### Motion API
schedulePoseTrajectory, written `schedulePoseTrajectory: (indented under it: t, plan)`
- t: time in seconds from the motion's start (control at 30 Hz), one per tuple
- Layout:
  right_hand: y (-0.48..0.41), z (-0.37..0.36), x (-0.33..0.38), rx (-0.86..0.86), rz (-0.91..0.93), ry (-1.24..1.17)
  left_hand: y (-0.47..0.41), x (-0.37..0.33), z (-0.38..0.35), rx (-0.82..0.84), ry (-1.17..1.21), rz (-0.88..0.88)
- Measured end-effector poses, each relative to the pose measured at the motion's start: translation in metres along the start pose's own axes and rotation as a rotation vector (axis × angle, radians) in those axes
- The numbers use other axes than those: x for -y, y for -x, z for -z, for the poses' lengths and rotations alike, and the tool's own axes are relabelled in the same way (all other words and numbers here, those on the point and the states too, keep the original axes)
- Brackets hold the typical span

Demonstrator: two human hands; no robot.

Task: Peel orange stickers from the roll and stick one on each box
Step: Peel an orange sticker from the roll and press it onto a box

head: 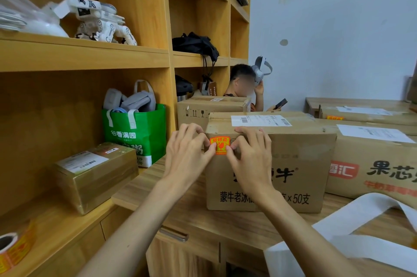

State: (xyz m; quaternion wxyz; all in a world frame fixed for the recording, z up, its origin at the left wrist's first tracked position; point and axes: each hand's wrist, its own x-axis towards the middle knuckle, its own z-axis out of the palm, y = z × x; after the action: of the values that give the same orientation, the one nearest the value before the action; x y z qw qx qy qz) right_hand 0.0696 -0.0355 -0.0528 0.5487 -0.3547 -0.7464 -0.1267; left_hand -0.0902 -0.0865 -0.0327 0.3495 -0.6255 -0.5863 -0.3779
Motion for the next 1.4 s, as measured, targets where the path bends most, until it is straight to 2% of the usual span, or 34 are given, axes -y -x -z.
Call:
schedulePoseTrajectory:
  t: [0.2, 0.27, 0.37, 0.43, 0.5, 0.67, 0.93, 1.2, 1.4]
  plan:
    - [-0.002, 0.005, -0.001, 0.035, 0.013, 0.011, -0.002, 0.007, 0.005, 0.044, -0.030, 0.045]
    - [-0.008, 0.010, -0.002, 0.049, 0.013, -0.006, -0.004, 0.011, 0.005, 0.097, 0.099, 0.079]
    - [-0.017, 0.016, -0.009, 0.081, 0.032, -0.002, -0.008, 0.020, 0.002, 0.283, 0.394, 0.153]
    - [-0.024, 0.018, -0.016, 0.157, 0.042, 0.012, -0.012, 0.024, 0.000, 0.406, 0.538, 0.163]
    - [-0.030, 0.019, -0.024, 0.247, 0.032, 0.008, -0.015, 0.029, -0.005, 0.462, 0.614, 0.180]
    - [-0.033, 0.017, -0.032, 0.250, 0.007, -0.019, -0.018, 0.032, -0.012, 0.408, 0.793, 0.274]
    - [-0.030, 0.008, -0.031, 0.194, -0.004, 0.000, -0.017, 0.025, -0.018, 0.295, 0.766, 0.301]
    - [-0.027, 0.013, -0.037, 0.235, 0.059, -0.007, -0.014, 0.036, -0.014, 0.422, 0.818, 0.233]
    - [-0.028, 0.012, -0.035, 0.239, 0.067, 0.037, -0.011, 0.036, -0.015, 0.417, 0.810, 0.227]
